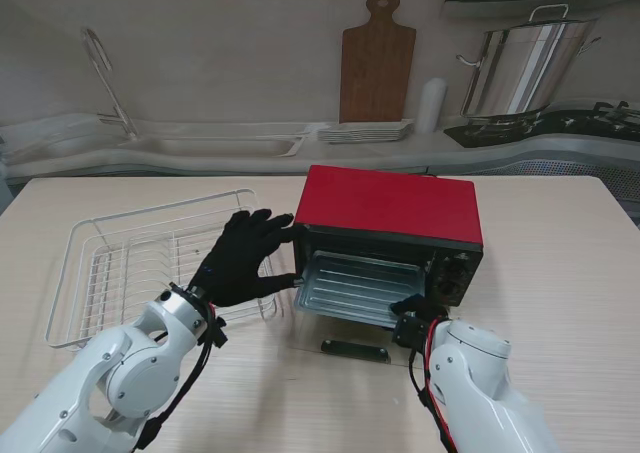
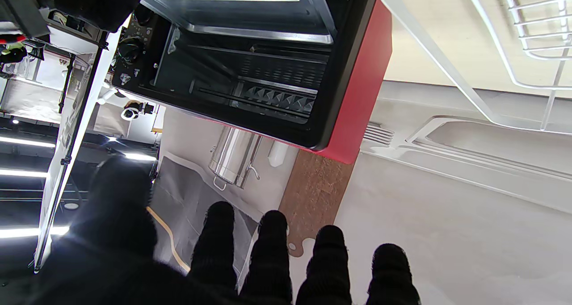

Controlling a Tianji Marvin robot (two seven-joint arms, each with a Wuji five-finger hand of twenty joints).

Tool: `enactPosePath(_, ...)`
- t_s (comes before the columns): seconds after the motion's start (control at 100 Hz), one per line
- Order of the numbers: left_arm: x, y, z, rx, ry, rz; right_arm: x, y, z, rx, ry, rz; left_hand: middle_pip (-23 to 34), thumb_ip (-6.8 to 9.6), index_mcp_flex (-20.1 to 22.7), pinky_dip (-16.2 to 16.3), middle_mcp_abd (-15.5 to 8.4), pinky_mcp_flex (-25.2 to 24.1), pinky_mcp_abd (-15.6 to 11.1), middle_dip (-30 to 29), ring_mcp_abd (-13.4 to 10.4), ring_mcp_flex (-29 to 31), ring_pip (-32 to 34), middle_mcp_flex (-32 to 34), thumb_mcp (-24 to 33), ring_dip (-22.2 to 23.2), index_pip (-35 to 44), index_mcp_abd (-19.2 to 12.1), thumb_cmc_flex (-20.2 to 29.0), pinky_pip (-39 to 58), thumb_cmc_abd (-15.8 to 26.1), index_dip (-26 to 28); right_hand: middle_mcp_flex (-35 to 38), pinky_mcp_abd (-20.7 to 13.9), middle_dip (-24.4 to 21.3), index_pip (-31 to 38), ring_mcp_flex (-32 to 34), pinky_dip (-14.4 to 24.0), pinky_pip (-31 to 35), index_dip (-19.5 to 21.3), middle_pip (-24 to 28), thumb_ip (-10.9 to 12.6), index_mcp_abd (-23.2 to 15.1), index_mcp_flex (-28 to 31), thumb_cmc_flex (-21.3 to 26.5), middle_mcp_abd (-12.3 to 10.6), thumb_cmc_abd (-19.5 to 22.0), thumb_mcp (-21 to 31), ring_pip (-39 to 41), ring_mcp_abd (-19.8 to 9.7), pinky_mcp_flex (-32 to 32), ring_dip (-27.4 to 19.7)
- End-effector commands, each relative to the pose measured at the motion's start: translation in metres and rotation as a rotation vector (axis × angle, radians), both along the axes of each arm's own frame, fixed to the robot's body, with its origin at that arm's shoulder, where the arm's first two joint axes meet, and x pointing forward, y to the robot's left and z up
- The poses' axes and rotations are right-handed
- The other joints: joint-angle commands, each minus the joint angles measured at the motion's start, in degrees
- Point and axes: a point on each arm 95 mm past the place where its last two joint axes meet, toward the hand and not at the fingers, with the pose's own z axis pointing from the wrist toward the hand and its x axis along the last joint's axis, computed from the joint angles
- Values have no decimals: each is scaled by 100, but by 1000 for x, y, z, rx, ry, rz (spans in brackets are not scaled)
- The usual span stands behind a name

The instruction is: Slide the trays into the oven

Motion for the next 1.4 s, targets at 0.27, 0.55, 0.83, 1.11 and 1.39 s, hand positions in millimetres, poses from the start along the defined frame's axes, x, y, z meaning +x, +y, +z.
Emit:
enactPosePath(0.27,-1,-3,-1,4,18,-5,4,2,-3,4,-11,9,-33,111,-212,-103,-135,-114,-163,-86,-185,-183,-130,-258,-62,-67,-57,-25,-23,-303,223,-23,-123,-804,67,547,86,256,414,179,176,-50,-712,152,524,17,297,243,950,266,102,349)
enactPosePath(0.55,0,-3,-1,5,18,-5,6,3,-4,4,-6,-1,-33,110,-199,-102,-137,-115,-160,-86,-190,-182,-129,-261,-59,-67,-44,-24,-17,-302,221,-9,-212,-715,48,327,-43,298,312,74,112,-35,-637,-23,509,14,371,186,764,230,-98,256)
enactPosePath(0.83,-1,-3,-1,5,18,-4,6,3,-4,11,-4,-2,-28,109,-188,-96,-148,-115,-163,-85,-190,-176,-127,-255,-58,-66,-32,-31,-24,-296,219,7,-308,-208,21,65,-278,128,-149,-320,-301,64,-437,-486,379,-4,549,-114,-70,249,-543,-146)
enactPosePath(1.11,-1,-2,-1,2,18,-4,8,3,-5,6,1,-11,-22,108,-189,-95,-149,-116,-161,-83,-193,-176,-125,-254,-50,-65,-22,-30,-26,-297,219,19,-396,-129,77,345,-386,94,-168,-697,-390,170,-294,-883,216,39,618,-557,-200,298,-699,-187)
enactPosePath(1.39,0,-2,0,1,20,-3,10,5,-4,17,10,-29,-13,105,-174,-94,-149,-116,-158,-77,-197,-171,-122,-247,-44,-64,-11,-17,-28,-297,214,32,-308,-139,70,729,-297,87,-131,-919,-317,163,-225,-925,174,103,712,-810,-100,335,-612,-157)
